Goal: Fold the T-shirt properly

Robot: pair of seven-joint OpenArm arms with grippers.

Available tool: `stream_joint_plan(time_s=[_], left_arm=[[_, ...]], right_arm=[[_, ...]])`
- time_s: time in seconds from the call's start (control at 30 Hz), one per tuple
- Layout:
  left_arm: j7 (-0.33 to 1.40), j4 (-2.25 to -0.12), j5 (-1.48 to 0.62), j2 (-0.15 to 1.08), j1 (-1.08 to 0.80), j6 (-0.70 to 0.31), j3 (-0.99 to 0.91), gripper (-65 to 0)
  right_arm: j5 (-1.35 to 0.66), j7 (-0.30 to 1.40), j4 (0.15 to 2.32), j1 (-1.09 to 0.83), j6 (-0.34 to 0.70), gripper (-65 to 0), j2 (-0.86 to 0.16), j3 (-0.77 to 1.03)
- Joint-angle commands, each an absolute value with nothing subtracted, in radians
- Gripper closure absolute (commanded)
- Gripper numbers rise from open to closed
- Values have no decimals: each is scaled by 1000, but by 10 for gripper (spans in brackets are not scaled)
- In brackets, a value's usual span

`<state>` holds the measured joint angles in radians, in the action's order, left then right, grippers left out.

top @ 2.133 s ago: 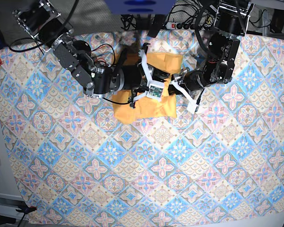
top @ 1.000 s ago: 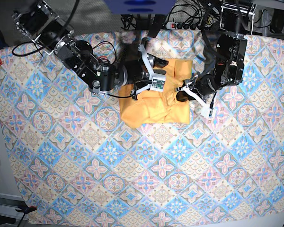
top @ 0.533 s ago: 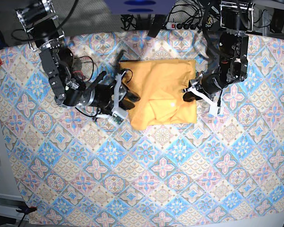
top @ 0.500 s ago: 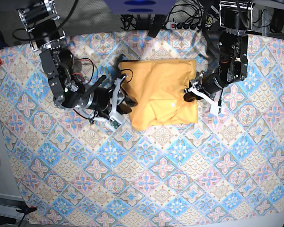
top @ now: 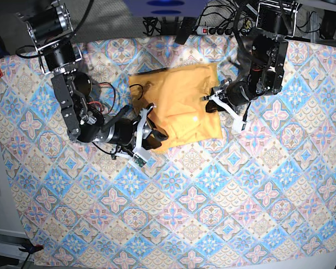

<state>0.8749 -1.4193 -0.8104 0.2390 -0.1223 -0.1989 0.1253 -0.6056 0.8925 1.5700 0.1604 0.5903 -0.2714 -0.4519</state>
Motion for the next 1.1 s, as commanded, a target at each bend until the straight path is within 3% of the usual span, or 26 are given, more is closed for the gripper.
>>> stream_joint_plan(time_s=[0.0,0.23,0.37,0.73,0.9,1.07], left_arm=[[878,-1432,-823,255,-114,-208,145,-99],[878,-1435,-829,286,-119,-208,211,-439],[872,-1452,-832,289,-148,-208,168,-548],[878,-1455,-835,237,-203,-209,-76,-553],[878,-1489,-921,231,-159,-239,-62,-553],[878,-1486,-943,231,-50,-239,76,-553]], right_arm=[[-624,874,1598,179,595,-175,-275,-472],[-622,865,1609,156,595,-175,-275,-587],[-622,865,1601,130,595,-175,-277,-588],[-616,863,1589,68,595,-175,-277,-590],[-512,874,1589,50,595,-175,-252,-611],[-484,874,1589,39,595,-175,-248,-696]])
